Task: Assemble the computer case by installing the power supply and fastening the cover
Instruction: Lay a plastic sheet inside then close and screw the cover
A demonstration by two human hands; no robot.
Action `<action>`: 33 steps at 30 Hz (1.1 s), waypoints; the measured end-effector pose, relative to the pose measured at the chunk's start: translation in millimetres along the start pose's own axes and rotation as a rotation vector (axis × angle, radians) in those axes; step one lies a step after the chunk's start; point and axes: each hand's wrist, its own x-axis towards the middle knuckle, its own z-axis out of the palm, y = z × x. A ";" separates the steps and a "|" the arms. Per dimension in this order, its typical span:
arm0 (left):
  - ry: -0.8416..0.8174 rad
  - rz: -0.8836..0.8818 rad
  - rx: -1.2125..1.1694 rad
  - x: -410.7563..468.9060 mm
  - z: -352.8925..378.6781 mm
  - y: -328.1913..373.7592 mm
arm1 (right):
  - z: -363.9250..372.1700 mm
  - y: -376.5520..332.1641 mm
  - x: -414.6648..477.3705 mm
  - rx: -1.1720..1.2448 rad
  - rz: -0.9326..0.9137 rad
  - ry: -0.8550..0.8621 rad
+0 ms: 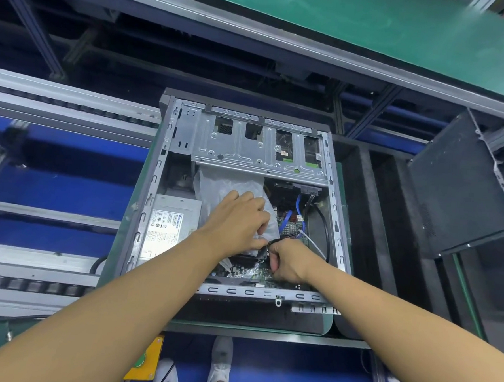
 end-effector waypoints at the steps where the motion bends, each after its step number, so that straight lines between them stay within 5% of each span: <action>1: -0.001 0.001 0.000 0.2 0.0 0.1 | 0.7 1.0 0.1 0.011 0.002 0.009; 33: 0.015 0.007 0.037 2.2 5.8 -1.0 | 7.7 -1.0 8.8 -0.085 0.033 -0.014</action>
